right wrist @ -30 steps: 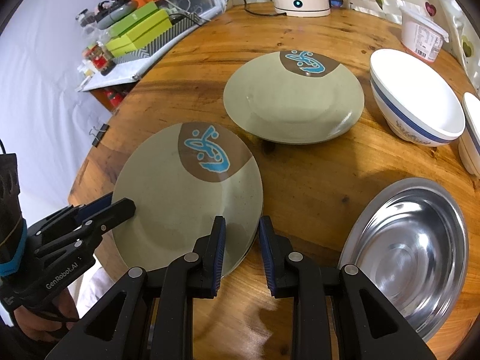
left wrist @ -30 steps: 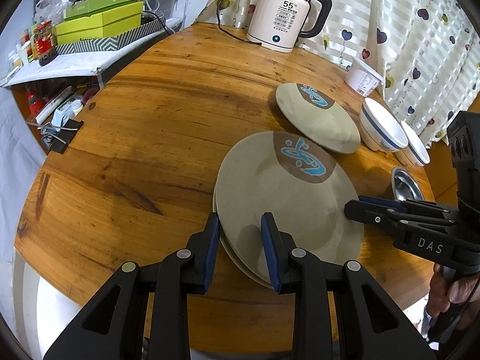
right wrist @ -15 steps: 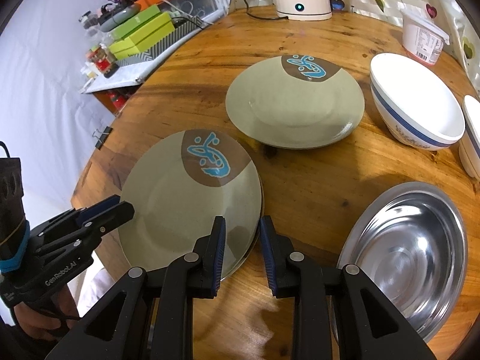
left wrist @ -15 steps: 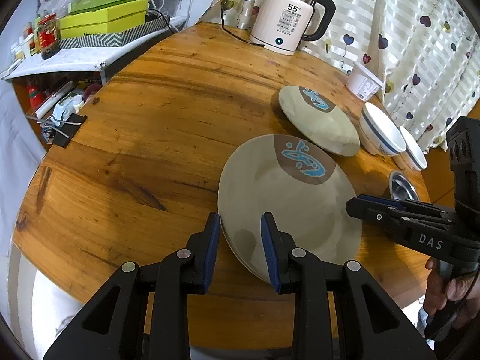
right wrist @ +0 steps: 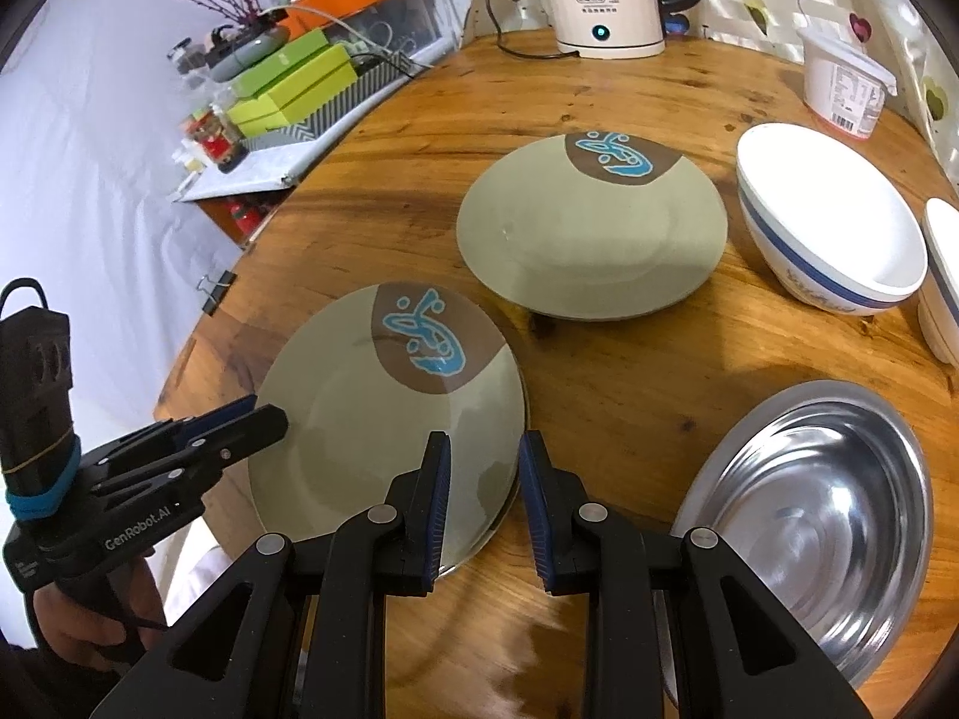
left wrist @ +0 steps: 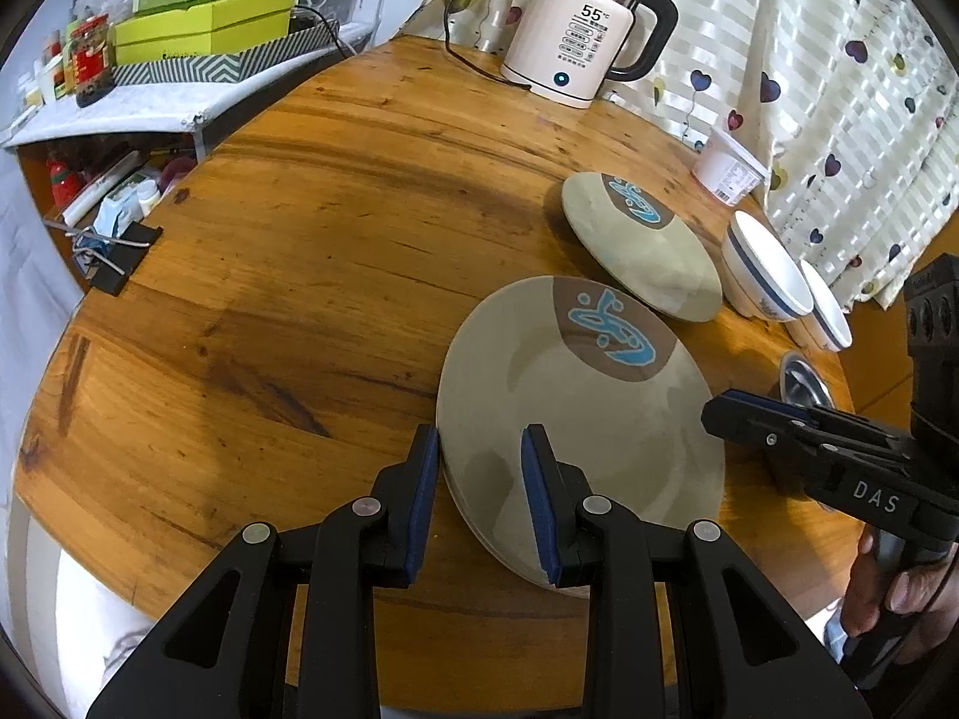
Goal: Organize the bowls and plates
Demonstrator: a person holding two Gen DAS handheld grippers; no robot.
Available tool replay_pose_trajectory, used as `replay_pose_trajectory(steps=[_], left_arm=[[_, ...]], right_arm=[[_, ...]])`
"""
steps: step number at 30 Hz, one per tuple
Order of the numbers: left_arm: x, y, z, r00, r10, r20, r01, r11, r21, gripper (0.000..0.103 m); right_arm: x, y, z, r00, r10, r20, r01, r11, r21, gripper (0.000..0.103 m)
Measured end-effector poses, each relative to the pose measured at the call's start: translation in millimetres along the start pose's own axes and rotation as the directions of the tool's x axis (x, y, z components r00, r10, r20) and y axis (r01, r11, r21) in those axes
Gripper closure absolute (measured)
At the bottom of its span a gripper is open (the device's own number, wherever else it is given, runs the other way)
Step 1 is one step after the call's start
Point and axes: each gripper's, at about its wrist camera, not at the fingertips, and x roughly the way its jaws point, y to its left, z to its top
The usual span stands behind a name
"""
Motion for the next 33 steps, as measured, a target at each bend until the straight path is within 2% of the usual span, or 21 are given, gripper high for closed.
replay_pose_trajectory(steps=[23, 33], left_arm=[[-1.8, -0.9, -3.5, 1.000, -0.003, -0.005, 0.003, 1.000, -0.006, 0.074], [-11.2, 1.9, 7.9, 0.999, 0.013, 0.031, -0.013, 1.000, 0.006, 0.074]], right_arm=[[0.4, 1.8, 0.2, 1.000, -0.011, -0.002, 0.011, 1.000, -0.008, 0.079], [-22.1, -16.4, 3.8, 0.997, -0.034, 0.066, 0.030, 0.998, 0.053, 0.078]])
